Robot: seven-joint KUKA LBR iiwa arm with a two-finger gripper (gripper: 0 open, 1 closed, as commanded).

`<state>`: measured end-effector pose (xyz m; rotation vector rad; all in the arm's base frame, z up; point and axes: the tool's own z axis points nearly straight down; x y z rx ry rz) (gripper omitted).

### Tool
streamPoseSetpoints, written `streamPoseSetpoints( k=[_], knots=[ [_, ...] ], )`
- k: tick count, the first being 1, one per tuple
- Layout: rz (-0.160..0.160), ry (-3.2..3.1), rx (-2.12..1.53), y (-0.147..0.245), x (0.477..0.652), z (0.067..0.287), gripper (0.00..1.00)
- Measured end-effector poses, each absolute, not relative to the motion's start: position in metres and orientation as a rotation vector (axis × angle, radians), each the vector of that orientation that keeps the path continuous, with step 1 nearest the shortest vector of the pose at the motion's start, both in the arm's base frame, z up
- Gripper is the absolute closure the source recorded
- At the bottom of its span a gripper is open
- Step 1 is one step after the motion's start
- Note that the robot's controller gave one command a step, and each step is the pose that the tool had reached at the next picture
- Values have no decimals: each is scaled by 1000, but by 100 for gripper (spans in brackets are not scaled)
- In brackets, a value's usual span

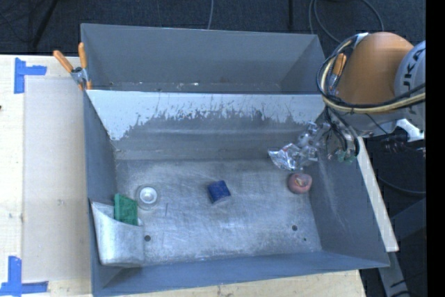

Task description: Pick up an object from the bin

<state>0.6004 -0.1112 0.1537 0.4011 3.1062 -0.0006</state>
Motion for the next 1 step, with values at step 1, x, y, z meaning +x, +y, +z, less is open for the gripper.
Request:
streamPoseSetpoints(
  k=[1],
  knots=[
    [0,3109,376,-113,610,246,100]
  ],
)
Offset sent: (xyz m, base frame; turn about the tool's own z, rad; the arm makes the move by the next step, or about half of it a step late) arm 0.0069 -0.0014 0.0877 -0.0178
